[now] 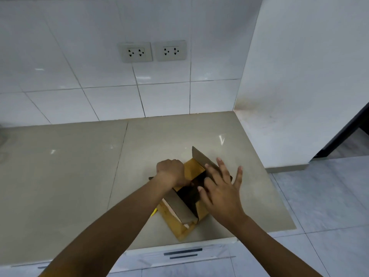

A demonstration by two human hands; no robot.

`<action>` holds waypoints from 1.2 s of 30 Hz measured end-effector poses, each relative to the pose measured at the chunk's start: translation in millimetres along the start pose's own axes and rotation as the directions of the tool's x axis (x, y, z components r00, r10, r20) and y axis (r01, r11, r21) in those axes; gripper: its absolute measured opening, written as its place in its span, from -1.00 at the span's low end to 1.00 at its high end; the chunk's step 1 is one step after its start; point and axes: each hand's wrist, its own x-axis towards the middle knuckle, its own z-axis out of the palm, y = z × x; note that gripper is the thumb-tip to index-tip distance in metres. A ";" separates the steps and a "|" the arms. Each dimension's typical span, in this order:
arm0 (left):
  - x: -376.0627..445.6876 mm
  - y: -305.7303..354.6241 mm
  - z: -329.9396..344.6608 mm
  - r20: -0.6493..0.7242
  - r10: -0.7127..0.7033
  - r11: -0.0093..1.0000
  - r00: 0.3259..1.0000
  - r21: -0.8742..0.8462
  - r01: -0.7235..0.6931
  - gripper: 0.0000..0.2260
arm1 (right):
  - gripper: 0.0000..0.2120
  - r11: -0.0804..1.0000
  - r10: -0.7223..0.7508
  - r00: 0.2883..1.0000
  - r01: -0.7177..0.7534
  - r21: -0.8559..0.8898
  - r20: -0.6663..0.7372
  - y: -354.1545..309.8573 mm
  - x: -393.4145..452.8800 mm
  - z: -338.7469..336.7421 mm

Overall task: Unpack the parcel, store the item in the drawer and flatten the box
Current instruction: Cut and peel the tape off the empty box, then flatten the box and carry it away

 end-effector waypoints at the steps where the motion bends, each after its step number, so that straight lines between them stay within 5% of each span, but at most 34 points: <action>1: 0.4 2.0 2.7 0.009 -0.013 1.000 1.000 0.026 0.013 -0.29 | -0.80 0.999 0.010 1.000 -0.009 0.052 -0.023 7.1 -7.3 -0.6; 5: 1.2 -0.2 10.4 0.011 0.007 0.999 1.000 0.042 -0.007 -0.39 | -0.93 0.916 0.144 0.989 -0.121 0.384 -0.031 30.1 -48.2 7.1; 8: 1.7 -15.3 1.8 0.074 0.090 0.978 0.993 -0.195 -0.074 -0.52 | -0.61 0.712 0.373 0.926 -0.323 0.623 0.055 37.5 -67.8 16.0; 11: -1.7 -36.4 -11.0 0.158 0.168 0.841 0.973 -0.539 -0.057 -0.68 | -0.44 0.446 0.549 0.797 -0.534 0.718 0.252 41.8 -64.0 16.7; 15: -12.5 -52.0 -16.5 0.127 0.167 0.615 0.978 -0.789 -0.003 -0.65 | -0.51 0.269 0.639 0.678 -0.639 0.720 0.363 50.2 -33.3 2.5; 20: -37.2 -69.7 -35.8 -0.186 0.049 0.353 0.981 -0.916 -0.191 -0.67 | -0.85 0.308 0.615 0.756 -0.493 0.814 0.226 61.1 9.9 -40.2; 22: -52.6 -78.4 -46.3 -0.366 0.005 0.396 0.931 -0.854 -0.338 -0.70 | -0.83 0.383 0.576 0.810 -0.391 0.837 0.115 61.5 23.9 -54.0; 26: -79.1 -84.1 -46.1 -0.647 0.183 0.801 0.740 -0.339 -0.494 -0.59 | -0.71 0.484 0.423 0.901 -0.318 0.815 0.101 59.6 27.6 -49.3; 31: -97.2 -76.6 8.6 -0.461 0.325 0.893 0.826 -0.137 -0.428 -0.38 | -0.61 0.547 0.217 0.943 -0.331 0.769 0.252 70.8 -19.0 -10.2; 36: -113.0 -75.5 63.1 -0.378 0.437 0.852 0.816 -0.118 -0.511 -0.58 | -0.64 0.465 0.190 0.895 -0.445 0.766 0.405 82.7 -54.4 5.4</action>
